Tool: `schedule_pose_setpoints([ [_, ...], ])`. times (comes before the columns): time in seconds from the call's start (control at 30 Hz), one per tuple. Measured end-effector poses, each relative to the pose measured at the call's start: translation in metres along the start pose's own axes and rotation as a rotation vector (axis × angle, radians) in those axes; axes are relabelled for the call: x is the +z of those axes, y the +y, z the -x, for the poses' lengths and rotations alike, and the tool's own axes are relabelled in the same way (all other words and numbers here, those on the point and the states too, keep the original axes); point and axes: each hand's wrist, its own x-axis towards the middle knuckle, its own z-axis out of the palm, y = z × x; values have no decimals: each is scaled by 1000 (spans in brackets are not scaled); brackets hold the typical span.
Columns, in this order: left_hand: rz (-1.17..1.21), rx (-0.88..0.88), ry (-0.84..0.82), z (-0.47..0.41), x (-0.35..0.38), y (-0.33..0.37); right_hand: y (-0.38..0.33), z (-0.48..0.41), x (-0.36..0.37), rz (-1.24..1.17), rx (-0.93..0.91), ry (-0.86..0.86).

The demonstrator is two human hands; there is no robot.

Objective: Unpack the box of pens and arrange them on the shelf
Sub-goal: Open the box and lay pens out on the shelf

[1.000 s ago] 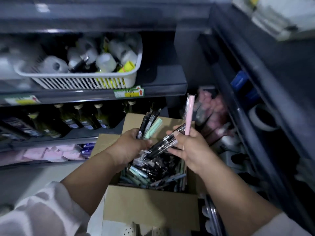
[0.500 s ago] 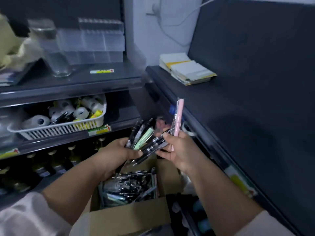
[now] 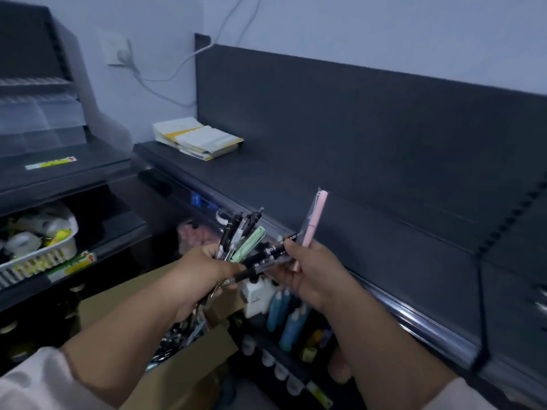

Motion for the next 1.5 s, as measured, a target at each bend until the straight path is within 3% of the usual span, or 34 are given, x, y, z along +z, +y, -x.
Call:
schedule_pose_setpoints([
  [0.33,-112,35,-226,44,155,25,-41,108,-161,-140,-149,207],
  [0.63,90,-32,-392,113,375,7,-66,226,-352,-326,-198,524],
  [0.9,83,-86,-561,176,531,-14,-70,295,-455,-379,-238,579],
  [1.3,-162,-52,-758,164,636,-25,-100,298,-554,-527,-304,741],
  [1.5,-229,-73,-891,127,674,-7,-132,286,-595,-213,-305,845],
])
